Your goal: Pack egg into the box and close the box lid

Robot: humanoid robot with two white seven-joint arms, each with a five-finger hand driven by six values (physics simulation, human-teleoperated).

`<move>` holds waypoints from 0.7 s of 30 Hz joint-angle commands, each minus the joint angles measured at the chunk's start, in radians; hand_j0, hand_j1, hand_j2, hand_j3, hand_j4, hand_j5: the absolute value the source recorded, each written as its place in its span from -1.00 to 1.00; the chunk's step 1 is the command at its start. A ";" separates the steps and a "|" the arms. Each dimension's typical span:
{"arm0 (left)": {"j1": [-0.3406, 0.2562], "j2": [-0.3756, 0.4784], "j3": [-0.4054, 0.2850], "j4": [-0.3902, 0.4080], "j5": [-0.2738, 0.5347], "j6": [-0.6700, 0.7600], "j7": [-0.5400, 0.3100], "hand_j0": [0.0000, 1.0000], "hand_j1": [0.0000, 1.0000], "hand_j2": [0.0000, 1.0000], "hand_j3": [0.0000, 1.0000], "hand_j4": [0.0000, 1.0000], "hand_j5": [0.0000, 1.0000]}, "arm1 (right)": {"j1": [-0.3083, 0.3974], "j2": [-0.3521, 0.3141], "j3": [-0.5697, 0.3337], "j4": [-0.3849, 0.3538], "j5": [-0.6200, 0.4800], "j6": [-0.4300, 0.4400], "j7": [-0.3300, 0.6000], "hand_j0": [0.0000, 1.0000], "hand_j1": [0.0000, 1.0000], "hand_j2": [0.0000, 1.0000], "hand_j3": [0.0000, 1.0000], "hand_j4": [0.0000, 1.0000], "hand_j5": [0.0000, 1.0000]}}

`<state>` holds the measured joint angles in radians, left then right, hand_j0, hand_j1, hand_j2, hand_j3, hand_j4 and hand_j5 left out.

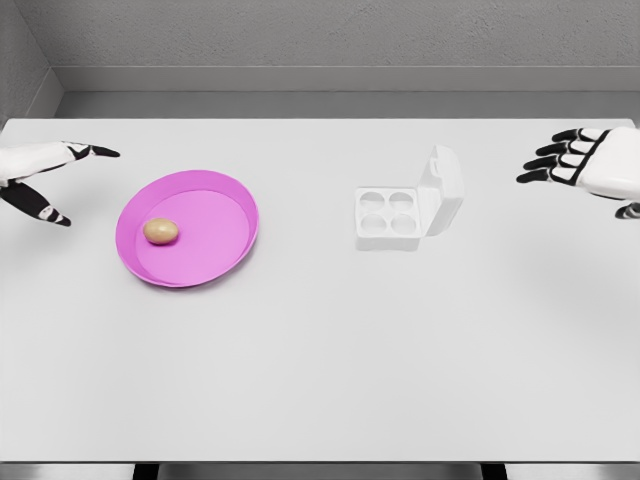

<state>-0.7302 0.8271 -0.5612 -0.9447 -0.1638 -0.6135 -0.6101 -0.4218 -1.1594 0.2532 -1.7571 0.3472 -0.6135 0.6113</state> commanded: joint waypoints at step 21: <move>0.005 -0.112 -0.077 -0.098 -0.036 0.003 -0.001 1.00 1.00 1.00 1.00 1.00 1.00 | -0.014 0.003 0.031 0.025 -0.005 0.003 0.000 1.00 1.00 1.00 1.00 1.00 1.00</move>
<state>-0.7256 0.7187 -0.6372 -1.0411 -0.2054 -0.6135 -0.6112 -0.4357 -1.1564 0.2834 -1.7327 0.3455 -0.6134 0.6113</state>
